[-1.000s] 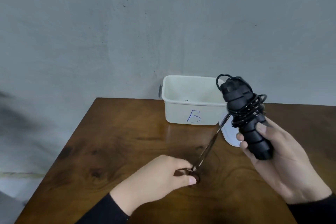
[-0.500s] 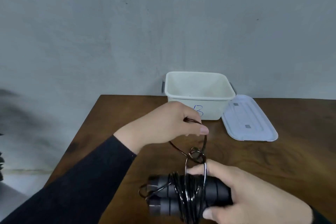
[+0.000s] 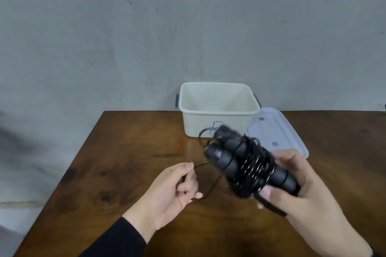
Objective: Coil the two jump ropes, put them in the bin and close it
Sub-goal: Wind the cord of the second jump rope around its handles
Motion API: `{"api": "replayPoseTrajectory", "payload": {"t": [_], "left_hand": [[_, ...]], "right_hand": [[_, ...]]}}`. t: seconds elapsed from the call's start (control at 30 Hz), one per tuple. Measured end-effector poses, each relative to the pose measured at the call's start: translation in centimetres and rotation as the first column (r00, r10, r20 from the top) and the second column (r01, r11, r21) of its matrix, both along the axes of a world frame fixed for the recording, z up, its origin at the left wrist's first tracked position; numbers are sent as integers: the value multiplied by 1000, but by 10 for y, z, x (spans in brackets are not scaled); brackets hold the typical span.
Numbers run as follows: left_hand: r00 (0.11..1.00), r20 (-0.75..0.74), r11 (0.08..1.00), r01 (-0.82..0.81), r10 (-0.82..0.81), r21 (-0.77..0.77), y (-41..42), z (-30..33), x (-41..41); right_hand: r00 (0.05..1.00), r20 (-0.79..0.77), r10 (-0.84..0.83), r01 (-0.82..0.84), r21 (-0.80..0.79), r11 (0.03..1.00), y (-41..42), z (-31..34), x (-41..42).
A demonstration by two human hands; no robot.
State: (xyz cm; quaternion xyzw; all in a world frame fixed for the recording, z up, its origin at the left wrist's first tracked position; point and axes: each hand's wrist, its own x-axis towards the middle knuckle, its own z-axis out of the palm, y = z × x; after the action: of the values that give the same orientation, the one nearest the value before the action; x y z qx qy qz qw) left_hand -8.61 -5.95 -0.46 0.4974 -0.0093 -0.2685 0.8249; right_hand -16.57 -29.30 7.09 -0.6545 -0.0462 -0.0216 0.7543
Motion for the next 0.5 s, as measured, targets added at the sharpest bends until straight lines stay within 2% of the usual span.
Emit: {"api": "replayPoseTrajectory", "payload": {"t": [0.07, 0.17, 0.23, 0.33, 0.43, 0.5], "left_hand": [[994, 105, 994, 24, -36, 106, -2, 12, -10], [958, 271, 959, 9, -89, 282, -5, 33, -24], [926, 368, 947, -37, -88, 319, -7, 50, -32], [891, 454, 960, -149, 25, 239, -14, 62, -40], [798, 602, 900, -279, 25, 333, -26, 59, -41], [732, 681, 850, -347, -18, 396, -34, 53, -40]], "right_hand": [[990, -20, -141, 141, 20, 990, -5, -2, 8], [972, -41, -233, 225, -140, 964, -10, -12, 14], [966, -60, -253, 233, -236, 943, -8, -16, 14], [971, -69, -227, 188, -361, 914, -1, -19, 13], [984, -28, -178, 141, -496, 857, 10, -24, 9], [987, -37, -157, 116, -514, 850, 17, -30, 9]]}}
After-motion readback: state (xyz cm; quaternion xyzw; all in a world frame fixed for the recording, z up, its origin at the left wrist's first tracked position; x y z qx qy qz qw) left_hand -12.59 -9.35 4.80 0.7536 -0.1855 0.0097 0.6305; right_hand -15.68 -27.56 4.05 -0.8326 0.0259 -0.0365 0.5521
